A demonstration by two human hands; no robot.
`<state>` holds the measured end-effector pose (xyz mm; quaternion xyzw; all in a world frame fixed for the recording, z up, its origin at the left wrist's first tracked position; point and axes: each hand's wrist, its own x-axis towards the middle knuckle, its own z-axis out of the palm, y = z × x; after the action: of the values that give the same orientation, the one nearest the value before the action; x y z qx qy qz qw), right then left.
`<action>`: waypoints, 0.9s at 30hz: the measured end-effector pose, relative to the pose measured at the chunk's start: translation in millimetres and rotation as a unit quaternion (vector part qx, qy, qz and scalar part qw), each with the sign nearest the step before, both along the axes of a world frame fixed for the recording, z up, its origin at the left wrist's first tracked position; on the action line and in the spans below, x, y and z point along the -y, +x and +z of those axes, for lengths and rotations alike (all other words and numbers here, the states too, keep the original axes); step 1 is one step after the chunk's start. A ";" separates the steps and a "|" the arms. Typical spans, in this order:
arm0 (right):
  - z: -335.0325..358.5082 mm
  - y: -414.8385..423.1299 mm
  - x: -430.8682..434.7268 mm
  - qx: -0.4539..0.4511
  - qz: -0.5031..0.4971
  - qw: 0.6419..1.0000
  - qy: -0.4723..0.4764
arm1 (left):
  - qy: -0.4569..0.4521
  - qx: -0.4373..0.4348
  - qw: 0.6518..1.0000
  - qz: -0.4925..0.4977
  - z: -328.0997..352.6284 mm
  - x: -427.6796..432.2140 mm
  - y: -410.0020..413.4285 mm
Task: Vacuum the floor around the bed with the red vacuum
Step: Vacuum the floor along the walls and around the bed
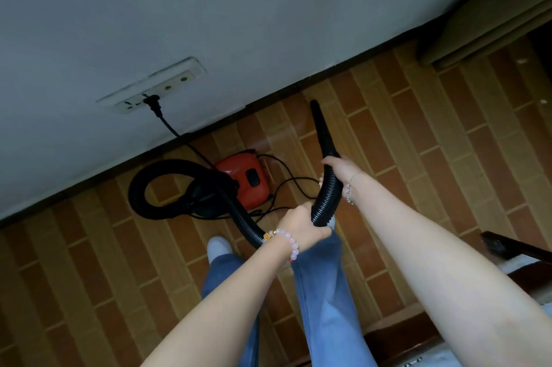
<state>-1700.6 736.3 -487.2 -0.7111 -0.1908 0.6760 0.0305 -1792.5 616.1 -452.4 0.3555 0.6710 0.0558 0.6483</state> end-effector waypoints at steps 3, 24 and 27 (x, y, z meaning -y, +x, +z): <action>2.4 0.1 5.9 -0.003 -0.022 1.000 -0.011 | 0.003 -0.020 1.000 -0.006 1.9 3.9 -1.2; 63.0 -31.8 94.3 -0.114 -0.259 0.959 0.002 | 0.100 0.020 0.994 -0.049 33.5 84.7 -48.4; 69.8 -33.9 124.6 -0.116 -0.286 0.951 -0.010 | 0.114 0.040 0.987 -0.103 46.7 102.8 -62.9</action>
<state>-1734.5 611.8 -417.4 -0.6531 0.0321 0.7183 0.2377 -1855.4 513.3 -405.7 0.4918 0.5934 0.0784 0.6323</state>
